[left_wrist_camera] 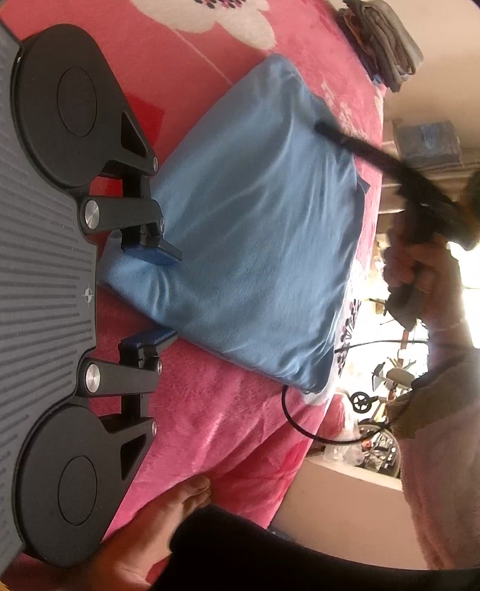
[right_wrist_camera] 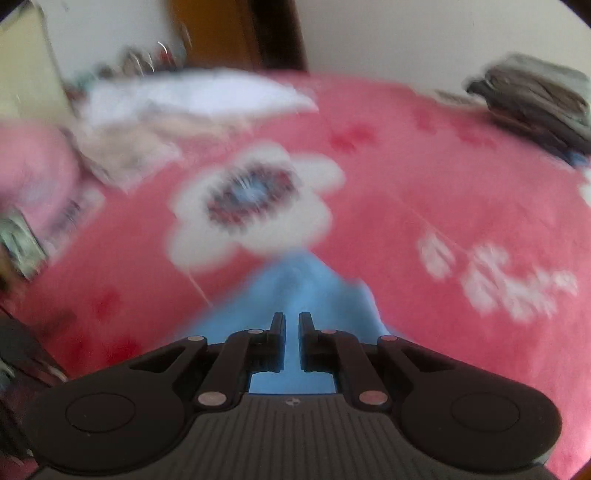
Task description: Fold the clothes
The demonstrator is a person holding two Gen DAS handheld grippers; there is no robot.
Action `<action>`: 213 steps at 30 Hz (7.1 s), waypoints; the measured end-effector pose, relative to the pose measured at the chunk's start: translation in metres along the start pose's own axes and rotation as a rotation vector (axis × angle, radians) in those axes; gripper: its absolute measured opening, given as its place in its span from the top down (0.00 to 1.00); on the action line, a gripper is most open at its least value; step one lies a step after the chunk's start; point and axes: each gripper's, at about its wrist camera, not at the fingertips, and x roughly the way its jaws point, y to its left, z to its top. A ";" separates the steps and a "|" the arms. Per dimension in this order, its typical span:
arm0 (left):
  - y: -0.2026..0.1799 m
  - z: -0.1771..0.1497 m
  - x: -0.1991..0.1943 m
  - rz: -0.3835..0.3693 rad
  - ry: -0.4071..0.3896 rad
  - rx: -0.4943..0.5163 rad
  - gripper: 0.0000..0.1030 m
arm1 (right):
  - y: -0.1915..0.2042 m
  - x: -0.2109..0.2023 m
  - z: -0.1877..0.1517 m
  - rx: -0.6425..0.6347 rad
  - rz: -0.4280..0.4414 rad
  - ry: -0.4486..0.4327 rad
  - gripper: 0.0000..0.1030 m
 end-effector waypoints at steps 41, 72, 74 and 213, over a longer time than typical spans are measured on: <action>0.094 0.028 -0.034 0.169 -0.121 -0.174 0.62 | 0.041 -0.129 -0.096 -0.094 -0.058 0.092 0.94; 0.204 0.038 0.004 0.237 -0.128 -0.518 0.56 | -0.046 -0.095 -0.084 0.176 -0.224 -0.056 0.95; 0.201 0.041 -0.005 0.260 -0.141 -0.512 0.56 | -0.041 -0.106 -0.085 0.180 -0.217 -0.069 0.95; 0.017 0.007 -0.052 0.445 0.245 -0.687 0.00 | 0.174 -0.153 -0.115 0.362 -0.234 0.030 0.61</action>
